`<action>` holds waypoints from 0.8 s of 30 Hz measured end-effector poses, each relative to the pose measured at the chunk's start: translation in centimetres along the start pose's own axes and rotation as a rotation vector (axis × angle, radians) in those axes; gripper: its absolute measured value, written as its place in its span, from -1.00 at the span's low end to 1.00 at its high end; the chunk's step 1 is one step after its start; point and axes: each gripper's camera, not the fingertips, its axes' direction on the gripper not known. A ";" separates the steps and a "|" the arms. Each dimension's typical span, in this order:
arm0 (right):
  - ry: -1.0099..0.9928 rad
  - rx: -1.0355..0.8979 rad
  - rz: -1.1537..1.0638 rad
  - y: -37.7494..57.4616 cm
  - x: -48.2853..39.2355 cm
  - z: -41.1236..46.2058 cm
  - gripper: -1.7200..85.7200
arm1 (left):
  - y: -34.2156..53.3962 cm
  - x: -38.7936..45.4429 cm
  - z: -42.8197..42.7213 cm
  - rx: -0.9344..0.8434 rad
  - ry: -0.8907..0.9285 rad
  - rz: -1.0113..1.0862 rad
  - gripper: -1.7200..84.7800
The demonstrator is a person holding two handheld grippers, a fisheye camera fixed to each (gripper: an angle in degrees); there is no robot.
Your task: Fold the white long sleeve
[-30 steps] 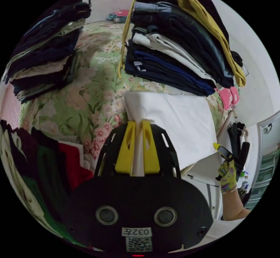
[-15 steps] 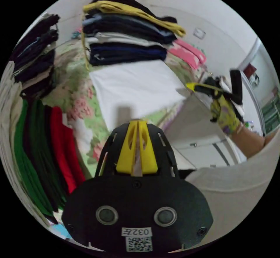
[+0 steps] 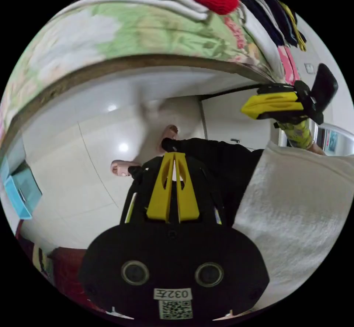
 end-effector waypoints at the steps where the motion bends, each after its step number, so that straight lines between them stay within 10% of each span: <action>1: -0.030 -0.034 -0.039 -3.2 -2.3 1.1 -0.98 | 1.6 -2.0 -0.2 0.008 0.009 -0.047 -0.98; 24: -0.121 -0.460 -0.667 -59.4 -46.8 19.4 -0.98 | 48.1 -28.0 -2.1 0.611 0.485 -1.025 -0.98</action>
